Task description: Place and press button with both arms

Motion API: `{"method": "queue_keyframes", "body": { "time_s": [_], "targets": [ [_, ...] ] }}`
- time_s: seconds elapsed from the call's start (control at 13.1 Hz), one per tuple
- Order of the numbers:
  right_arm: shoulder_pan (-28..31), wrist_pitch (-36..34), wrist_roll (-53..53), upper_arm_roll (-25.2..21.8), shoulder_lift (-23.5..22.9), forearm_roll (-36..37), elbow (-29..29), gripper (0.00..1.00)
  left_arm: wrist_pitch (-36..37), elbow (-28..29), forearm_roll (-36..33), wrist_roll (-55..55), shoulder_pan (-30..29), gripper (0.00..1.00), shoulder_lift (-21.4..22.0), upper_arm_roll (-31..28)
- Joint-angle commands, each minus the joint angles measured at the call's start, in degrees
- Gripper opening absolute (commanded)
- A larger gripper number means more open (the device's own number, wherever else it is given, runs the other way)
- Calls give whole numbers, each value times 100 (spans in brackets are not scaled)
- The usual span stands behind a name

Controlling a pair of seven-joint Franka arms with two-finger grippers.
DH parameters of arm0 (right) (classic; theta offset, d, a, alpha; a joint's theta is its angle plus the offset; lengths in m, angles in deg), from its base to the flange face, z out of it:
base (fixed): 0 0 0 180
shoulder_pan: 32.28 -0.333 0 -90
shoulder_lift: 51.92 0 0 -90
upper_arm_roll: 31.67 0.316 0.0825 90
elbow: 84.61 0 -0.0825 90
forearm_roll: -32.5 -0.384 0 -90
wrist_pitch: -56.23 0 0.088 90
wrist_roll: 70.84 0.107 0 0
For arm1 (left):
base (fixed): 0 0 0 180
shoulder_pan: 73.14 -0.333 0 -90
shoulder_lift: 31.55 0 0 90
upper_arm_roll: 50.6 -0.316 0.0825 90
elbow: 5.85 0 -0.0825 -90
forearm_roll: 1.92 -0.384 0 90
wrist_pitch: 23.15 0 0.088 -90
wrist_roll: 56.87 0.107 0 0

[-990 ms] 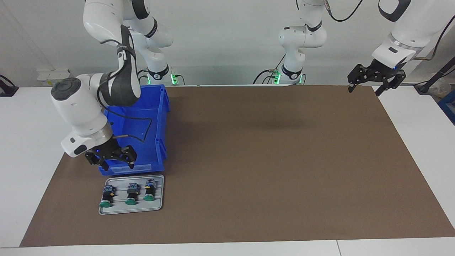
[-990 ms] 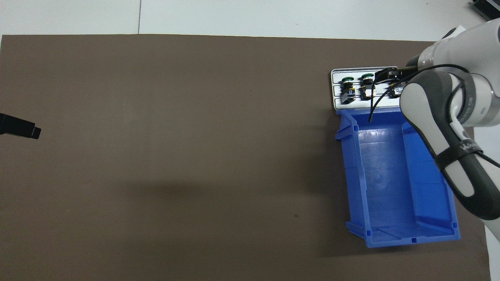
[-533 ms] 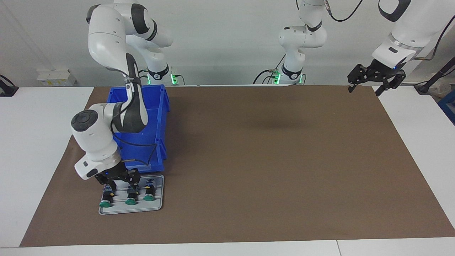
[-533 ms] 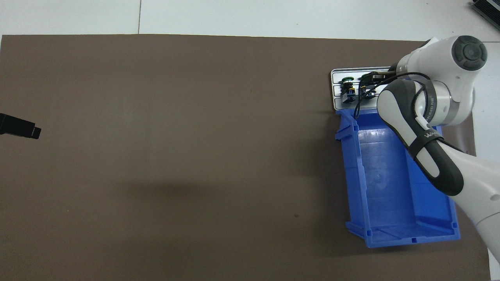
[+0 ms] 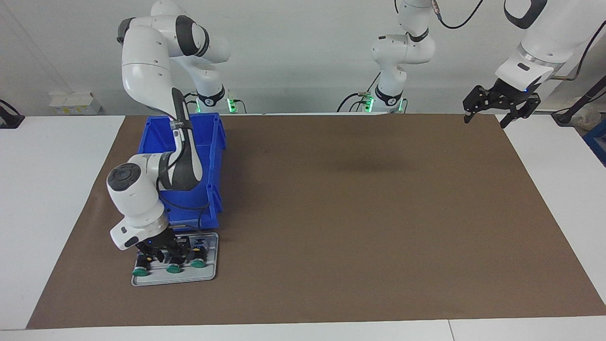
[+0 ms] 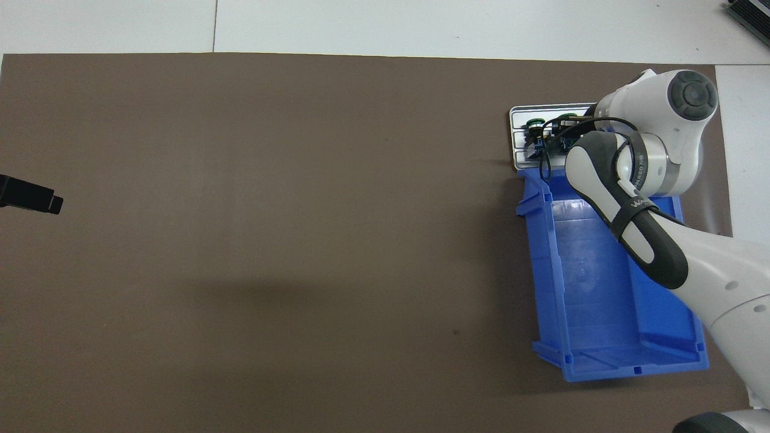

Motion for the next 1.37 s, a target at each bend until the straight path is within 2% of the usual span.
{"method": "queue_keyframes", "body": {
  "time_s": [0.0, 0.23, 0.3, 0.46, 0.76, 0.84, 1.07, 1.29],
  "targets": [
    [-2, 32, 180, 26, -46, 143, 61, 45, 16, 128, -114, -53, -17, 100, 128, 40],
    [-11, -222, 189, 26, -37, 143, 122, 15, 16, 128, -114, -53, -17, 100, 128, 32],
    [-11, -328, 189, 17, -37, 151, 193, 12, 16, 128, -114, -53, -17, 100, 128, 32],
    [-2, -722, 180, 17, -28, 160, 491, 10, 16, 128, -114, -53, -17, 100, 128, 32],
    [-45, -2346, 198, 96, 112, 169, 1457, 9, 16, 128, -114, -53, -17, 100, 128, 32],
    [-237, -2681, 198, 87, 243, 169, 1607, 9, 16, 128, -114, -53, -17, 100, 128, 32],
    [-721, -3140, 801, 52, 665, 213, 1626, 9, 16, 128, -114, -53, -17, 100, 128, 32],
    [-1415, -3151, 1986, 26, 789, 239, 1635, 9, 24, 128, -114, -53, -17, 100, 128, 40]
  ]
}}
